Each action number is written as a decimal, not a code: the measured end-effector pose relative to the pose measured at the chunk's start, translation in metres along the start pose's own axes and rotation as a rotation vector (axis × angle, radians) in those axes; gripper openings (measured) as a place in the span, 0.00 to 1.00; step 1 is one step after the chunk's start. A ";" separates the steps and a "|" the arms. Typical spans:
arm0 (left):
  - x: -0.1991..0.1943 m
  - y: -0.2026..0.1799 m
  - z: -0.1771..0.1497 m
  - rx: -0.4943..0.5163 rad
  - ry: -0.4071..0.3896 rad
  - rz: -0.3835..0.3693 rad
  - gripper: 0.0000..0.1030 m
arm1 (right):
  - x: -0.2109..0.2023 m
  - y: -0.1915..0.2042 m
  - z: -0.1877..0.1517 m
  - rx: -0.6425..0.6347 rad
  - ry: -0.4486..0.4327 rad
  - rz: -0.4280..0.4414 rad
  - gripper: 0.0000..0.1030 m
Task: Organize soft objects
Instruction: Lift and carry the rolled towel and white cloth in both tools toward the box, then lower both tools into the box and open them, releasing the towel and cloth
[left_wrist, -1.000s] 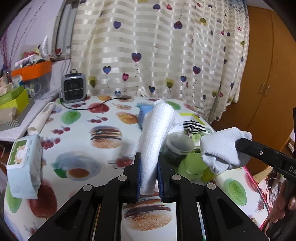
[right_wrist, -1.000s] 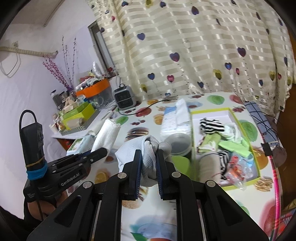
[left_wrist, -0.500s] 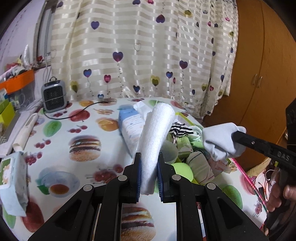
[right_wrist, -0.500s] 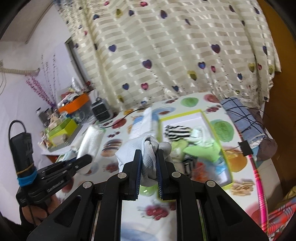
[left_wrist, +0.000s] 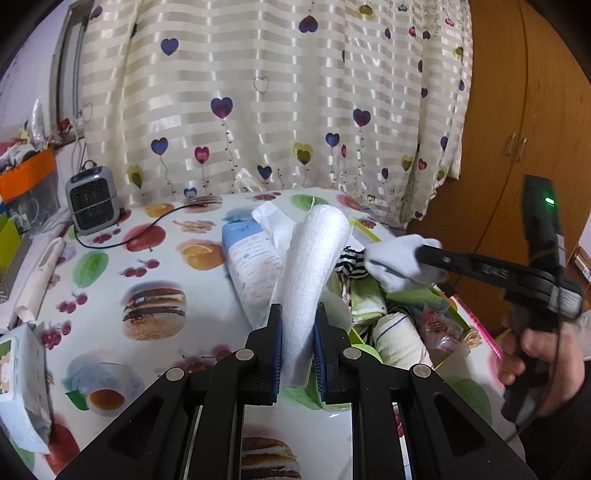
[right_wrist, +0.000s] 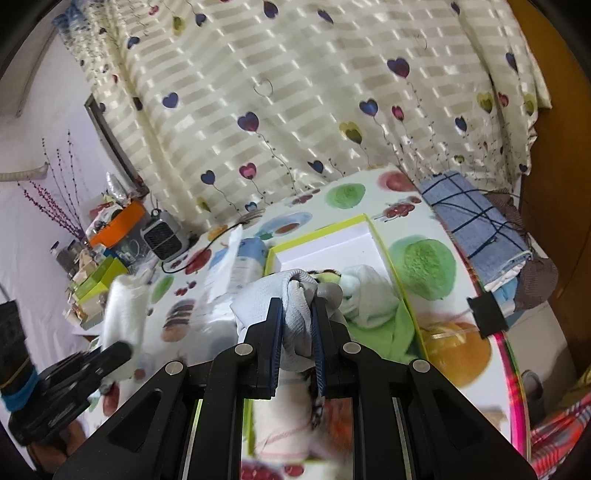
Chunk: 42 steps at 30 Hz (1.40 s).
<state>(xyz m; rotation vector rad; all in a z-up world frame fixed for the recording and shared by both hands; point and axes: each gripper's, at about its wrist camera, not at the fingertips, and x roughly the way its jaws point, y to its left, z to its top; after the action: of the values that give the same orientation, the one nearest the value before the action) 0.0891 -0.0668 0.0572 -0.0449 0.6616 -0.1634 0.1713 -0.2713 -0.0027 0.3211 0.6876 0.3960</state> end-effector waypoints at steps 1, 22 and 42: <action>0.001 0.000 0.000 0.001 0.002 0.003 0.13 | 0.007 -0.001 0.002 0.000 0.009 -0.001 0.15; 0.036 -0.012 0.016 0.025 0.045 0.006 0.13 | 0.048 -0.029 0.057 0.094 -0.068 -0.023 0.15; 0.069 -0.050 0.045 0.073 0.056 -0.033 0.13 | 0.032 -0.039 0.039 0.053 -0.018 -0.067 0.44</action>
<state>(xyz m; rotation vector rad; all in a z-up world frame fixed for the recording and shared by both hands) 0.1633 -0.1283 0.0552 0.0193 0.7109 -0.2217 0.2297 -0.2969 -0.0076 0.3507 0.6904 0.3111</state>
